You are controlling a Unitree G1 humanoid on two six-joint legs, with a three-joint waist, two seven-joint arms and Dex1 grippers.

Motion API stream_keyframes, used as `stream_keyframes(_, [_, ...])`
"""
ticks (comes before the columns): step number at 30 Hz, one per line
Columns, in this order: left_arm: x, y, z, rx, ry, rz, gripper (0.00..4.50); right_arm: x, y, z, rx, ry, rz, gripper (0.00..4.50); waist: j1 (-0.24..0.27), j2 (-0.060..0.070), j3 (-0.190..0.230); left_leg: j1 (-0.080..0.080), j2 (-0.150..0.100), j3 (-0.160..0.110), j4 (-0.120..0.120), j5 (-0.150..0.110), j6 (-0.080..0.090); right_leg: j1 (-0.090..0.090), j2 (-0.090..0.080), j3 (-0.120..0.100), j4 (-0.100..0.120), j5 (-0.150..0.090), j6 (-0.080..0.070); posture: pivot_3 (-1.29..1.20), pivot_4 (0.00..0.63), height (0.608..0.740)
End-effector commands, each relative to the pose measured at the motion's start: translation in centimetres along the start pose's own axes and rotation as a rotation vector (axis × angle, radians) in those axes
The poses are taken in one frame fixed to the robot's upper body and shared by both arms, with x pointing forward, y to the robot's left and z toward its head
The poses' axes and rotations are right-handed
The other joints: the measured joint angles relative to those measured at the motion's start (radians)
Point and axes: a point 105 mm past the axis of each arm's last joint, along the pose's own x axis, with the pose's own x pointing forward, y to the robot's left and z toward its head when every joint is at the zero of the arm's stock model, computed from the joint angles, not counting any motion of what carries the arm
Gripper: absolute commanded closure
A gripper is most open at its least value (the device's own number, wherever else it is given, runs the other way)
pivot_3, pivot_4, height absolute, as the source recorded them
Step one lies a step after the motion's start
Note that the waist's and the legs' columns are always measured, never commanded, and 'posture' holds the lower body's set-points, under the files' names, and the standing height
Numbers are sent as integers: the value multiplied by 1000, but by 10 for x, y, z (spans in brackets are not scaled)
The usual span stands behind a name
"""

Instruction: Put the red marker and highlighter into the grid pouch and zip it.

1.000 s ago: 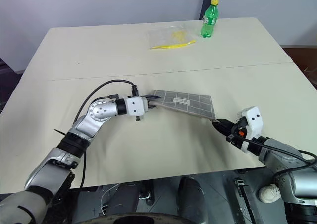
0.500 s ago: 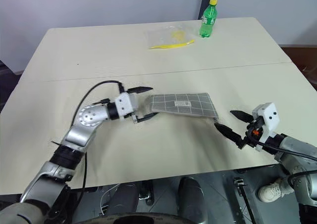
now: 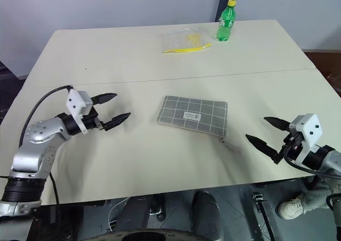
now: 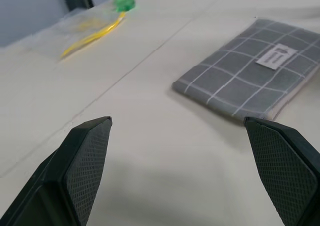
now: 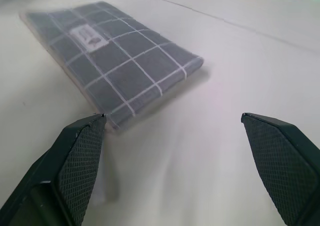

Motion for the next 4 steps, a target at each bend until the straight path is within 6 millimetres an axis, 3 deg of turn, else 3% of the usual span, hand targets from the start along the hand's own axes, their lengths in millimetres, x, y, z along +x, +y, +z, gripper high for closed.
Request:
stream_keyframes(1, [-12, 13, 0, -5, -9, 52, 53, -8, -6, 8, -91, -19, -28, 0, 0, 0, 0, 0, 0, 0, 0, 0, 0, 0, 0, 0, 0, 0, 0, 0, 150, 740])
stream_keyframes(4, [-14, 14, -7, 10, 4, 56, 53, -8, -6, 6, -102, -14, -31, 0, 0, 0, 0, 0, 0, 0, 0, 0, 0, 0, -1, 0, 0, 0, 0, 0, 150, 740])
